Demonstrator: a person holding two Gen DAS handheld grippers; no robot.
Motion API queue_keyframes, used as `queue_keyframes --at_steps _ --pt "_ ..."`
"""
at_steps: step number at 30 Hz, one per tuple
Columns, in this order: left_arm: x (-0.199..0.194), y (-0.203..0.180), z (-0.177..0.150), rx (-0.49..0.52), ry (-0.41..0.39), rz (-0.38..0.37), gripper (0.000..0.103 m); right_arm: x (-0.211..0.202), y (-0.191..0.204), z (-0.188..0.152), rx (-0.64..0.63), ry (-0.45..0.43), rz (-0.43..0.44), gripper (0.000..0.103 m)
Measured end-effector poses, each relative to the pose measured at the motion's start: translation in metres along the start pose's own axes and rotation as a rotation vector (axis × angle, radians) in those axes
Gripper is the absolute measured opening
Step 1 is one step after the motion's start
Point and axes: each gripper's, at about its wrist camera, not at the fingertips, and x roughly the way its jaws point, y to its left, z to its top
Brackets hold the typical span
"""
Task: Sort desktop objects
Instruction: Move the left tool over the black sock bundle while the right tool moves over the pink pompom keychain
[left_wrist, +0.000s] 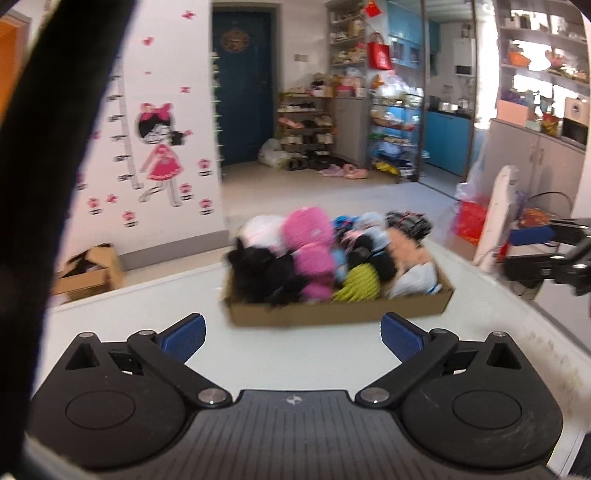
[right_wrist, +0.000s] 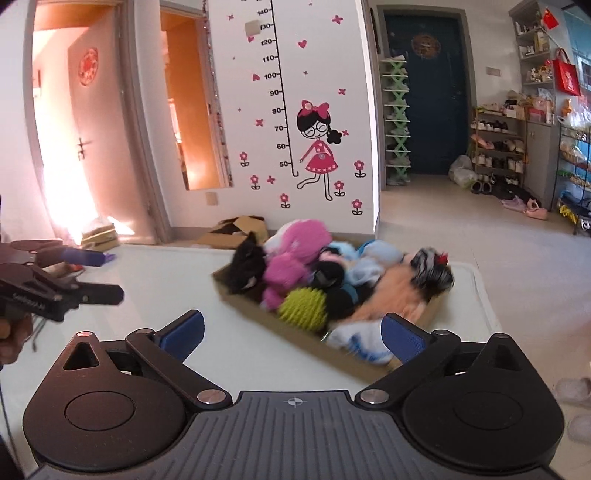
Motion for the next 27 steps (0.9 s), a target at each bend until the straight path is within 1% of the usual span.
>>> queue_keyframes --at_steps 5,8,15,20,24,27 --pt "-0.015 0.022 -0.034 -0.028 0.024 0.029 0.102 -0.020 0.038 -0.033 -0.023 -0.036 -0.028 0.103" --pt "-0.015 0.028 -0.054 -0.048 0.053 0.028 0.101 -0.020 0.063 -0.056 -0.089 -0.041 -0.054 0.103" --pt "0.003 0.025 -0.086 -0.043 0.114 0.037 0.098 0.004 0.112 -0.109 -0.231 0.030 -0.072 0.103" --pt "0.007 0.020 -0.102 -0.028 0.152 0.037 0.098 0.017 0.127 -0.129 -0.298 0.050 -0.102 0.103" --pt "0.008 0.020 -0.113 -0.039 0.179 0.015 0.097 0.026 0.125 -0.135 -0.293 0.064 -0.113 0.103" --pt "0.009 0.015 -0.119 -0.062 0.196 -0.026 0.096 0.032 0.117 -0.136 -0.271 0.075 -0.120 0.103"
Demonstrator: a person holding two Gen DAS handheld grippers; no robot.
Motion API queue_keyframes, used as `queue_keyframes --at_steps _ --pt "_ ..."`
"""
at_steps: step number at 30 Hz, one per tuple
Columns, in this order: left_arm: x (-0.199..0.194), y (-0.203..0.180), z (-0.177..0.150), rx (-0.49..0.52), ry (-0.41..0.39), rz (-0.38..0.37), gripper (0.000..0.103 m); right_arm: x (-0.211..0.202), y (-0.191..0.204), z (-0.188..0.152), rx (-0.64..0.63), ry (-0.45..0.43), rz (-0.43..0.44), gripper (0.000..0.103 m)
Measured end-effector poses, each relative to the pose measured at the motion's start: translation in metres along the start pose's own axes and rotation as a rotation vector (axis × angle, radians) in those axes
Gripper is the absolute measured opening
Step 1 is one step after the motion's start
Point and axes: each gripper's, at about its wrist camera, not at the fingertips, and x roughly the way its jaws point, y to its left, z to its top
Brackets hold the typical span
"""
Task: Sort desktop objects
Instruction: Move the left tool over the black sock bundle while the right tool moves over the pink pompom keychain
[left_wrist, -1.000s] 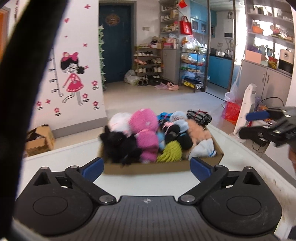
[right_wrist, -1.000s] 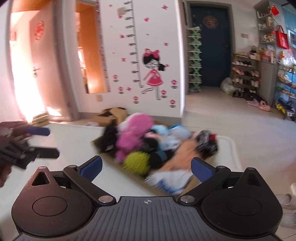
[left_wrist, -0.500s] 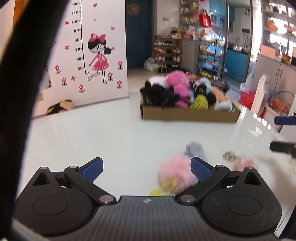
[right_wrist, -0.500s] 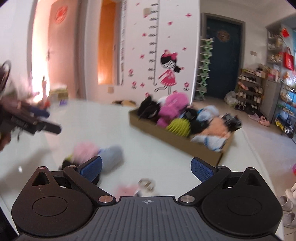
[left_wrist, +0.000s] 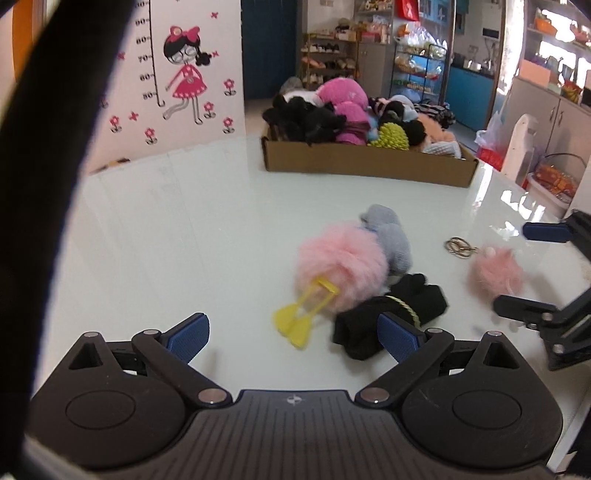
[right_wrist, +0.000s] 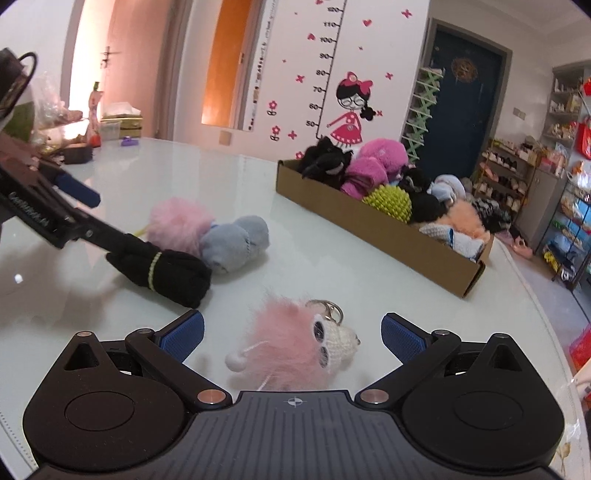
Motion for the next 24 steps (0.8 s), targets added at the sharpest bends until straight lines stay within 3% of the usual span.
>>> queue_keyframes --at_steps 19,21,24 --pt "-0.006 -0.065 -0.024 0.009 -0.017 -0.429 0.095 -0.006 -0.061 -0.018 0.219 0.051 -0.196 0.103" --pt "-0.010 -0.071 -0.026 0.021 -0.023 -0.441 0.095 -0.010 -0.067 -0.020 0.248 0.045 -0.184 0.103" --pt "-0.012 -0.072 -0.026 0.031 -0.036 -0.362 0.095 -0.015 -0.069 -0.019 0.270 0.021 -0.143 0.103"
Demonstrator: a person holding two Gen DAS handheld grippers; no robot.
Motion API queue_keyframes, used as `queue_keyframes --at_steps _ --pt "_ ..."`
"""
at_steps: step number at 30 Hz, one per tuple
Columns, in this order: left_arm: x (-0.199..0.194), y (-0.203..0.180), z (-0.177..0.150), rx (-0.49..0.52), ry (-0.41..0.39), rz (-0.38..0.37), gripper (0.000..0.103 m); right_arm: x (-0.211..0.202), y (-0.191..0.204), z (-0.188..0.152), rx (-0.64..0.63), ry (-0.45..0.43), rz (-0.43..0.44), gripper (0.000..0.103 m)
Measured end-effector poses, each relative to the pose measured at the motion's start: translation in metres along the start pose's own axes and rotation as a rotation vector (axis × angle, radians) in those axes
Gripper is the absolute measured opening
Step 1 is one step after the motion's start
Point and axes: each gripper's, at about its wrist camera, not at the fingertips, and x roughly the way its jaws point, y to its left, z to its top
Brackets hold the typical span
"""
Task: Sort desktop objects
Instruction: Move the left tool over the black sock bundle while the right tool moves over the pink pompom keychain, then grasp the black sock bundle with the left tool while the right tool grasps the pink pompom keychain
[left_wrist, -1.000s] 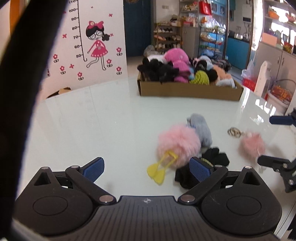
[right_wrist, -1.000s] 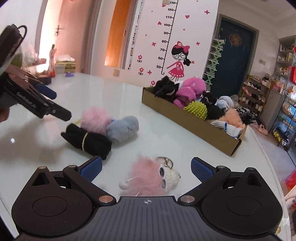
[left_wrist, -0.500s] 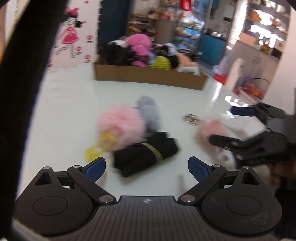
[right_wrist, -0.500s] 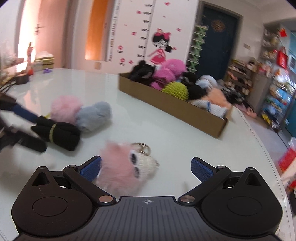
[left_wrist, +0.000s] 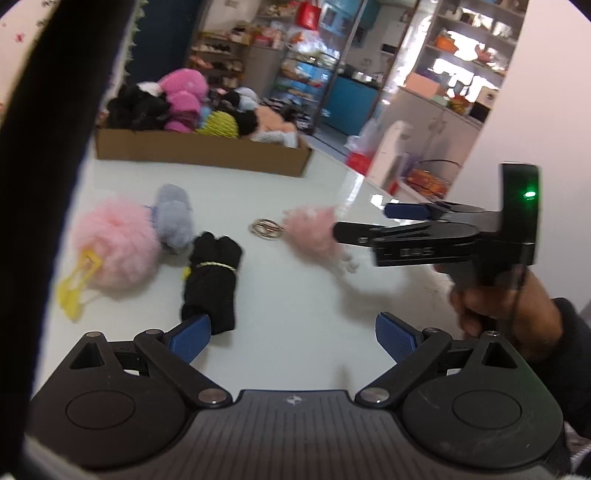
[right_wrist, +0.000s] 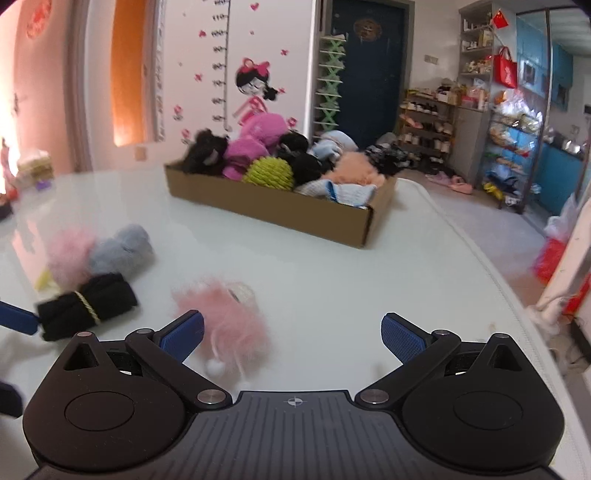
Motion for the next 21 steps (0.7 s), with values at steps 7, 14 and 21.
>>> queue_keyframes --at_steps 7,14,21 --pt "0.006 0.011 0.009 0.034 -0.007 0.169 0.095 0.005 0.031 -0.001 -0.153 -0.012 0.079 0.103" --pt "0.026 0.014 0.012 -0.009 0.013 0.122 0.090 0.014 0.050 -0.004 -0.241 0.026 0.126 0.102" --pt "0.035 0.016 0.015 -0.025 0.020 0.156 0.091 0.029 0.040 0.001 -0.213 0.074 0.161 0.097"
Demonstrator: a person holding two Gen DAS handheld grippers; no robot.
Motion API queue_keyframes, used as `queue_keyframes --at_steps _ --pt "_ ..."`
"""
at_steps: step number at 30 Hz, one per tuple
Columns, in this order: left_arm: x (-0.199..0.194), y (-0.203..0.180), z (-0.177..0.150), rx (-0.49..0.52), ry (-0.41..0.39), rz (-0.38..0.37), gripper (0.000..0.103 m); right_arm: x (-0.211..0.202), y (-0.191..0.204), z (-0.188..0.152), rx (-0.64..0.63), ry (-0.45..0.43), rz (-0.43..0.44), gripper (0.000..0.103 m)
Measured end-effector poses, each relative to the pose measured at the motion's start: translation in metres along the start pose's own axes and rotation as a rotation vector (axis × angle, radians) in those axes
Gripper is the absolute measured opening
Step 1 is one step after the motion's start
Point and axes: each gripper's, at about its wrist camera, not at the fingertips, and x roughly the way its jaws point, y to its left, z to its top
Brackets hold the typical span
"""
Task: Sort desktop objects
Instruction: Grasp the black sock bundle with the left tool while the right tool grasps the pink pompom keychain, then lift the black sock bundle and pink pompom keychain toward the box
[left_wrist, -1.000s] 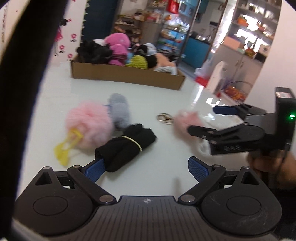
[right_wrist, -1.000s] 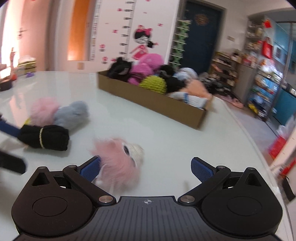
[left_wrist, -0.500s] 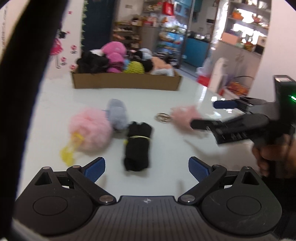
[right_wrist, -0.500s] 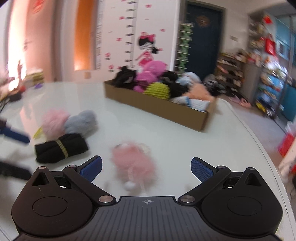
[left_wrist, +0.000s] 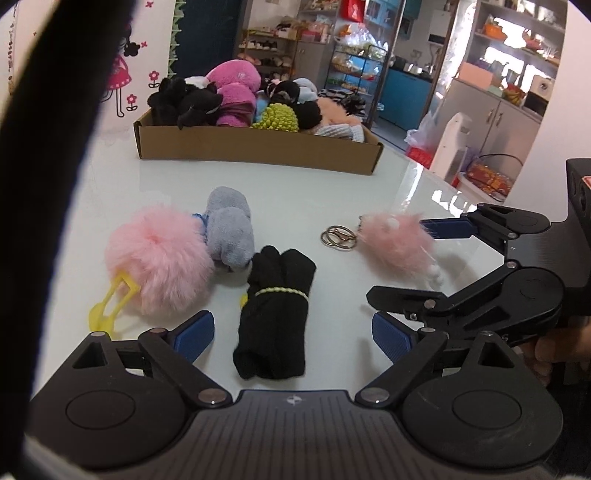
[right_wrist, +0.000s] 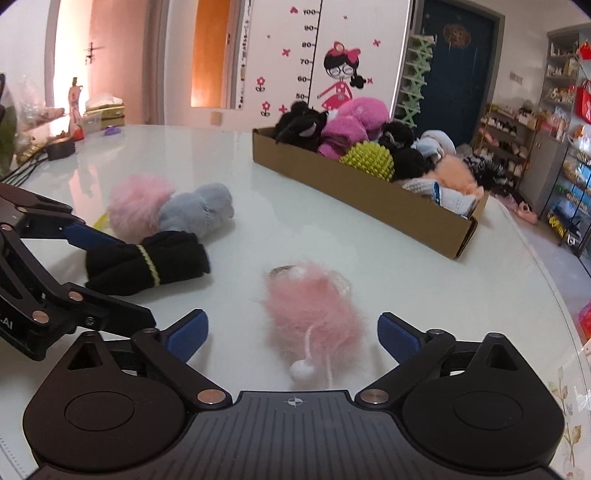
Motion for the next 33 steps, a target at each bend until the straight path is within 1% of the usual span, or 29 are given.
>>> queue_keyframes --at_steps 2,4,6,7,8,9,10,11,14,16,20,25,30,33 --pt "0.002 -0.001 0.001 0.005 0.000 0.010 0.092 0.004 -0.004 0.001 0.003 0.014 0.006 0.085" --pt "0.004 -0.002 0.002 0.008 -0.003 0.018 0.093 0.008 -0.010 0.002 0.025 0.020 0.020 0.078" --pt "0.007 -0.004 0.003 0.014 -0.006 0.033 0.092 0.010 -0.016 0.002 0.042 0.020 0.030 0.075" --pt "0.008 -0.005 0.003 0.020 -0.007 0.043 0.091 0.011 -0.019 0.003 0.052 0.021 0.038 0.070" --pt "0.010 -0.007 0.004 0.030 -0.009 0.057 0.082 0.013 -0.021 0.003 0.065 0.019 0.045 0.061" --pt "0.010 -0.010 0.005 0.049 -0.013 0.074 0.073 0.013 -0.022 0.004 0.069 0.016 0.041 0.056" --pt "0.009 -0.013 0.006 0.067 -0.018 0.095 0.047 0.013 -0.023 0.004 0.074 0.013 0.044 0.046" --pt "0.009 -0.015 0.006 0.076 -0.018 0.115 0.034 0.012 -0.024 0.004 0.079 0.010 0.045 0.042" --pt "0.005 -0.016 0.006 0.054 -0.020 0.071 0.033 0.011 -0.027 0.004 0.093 0.006 0.057 0.039" --pt "0.004 -0.016 0.004 0.046 -0.026 0.064 0.032 0.009 -0.026 0.004 0.094 -0.001 0.054 0.039" --pt "-0.001 -0.012 0.003 0.000 -0.031 0.045 0.031 0.005 -0.026 0.004 0.097 -0.016 0.063 0.038" --pt "-0.012 -0.019 0.006 0.017 -0.046 0.062 0.031 -0.003 -0.029 0.005 0.120 -0.042 0.071 0.038" --pt "-0.040 -0.031 0.011 0.054 -0.084 0.099 0.031 -0.023 -0.035 0.002 0.171 -0.086 0.088 0.038" --pt "-0.053 -0.034 0.012 0.048 -0.101 0.118 0.031 -0.037 -0.038 0.002 0.193 -0.111 0.092 0.038"
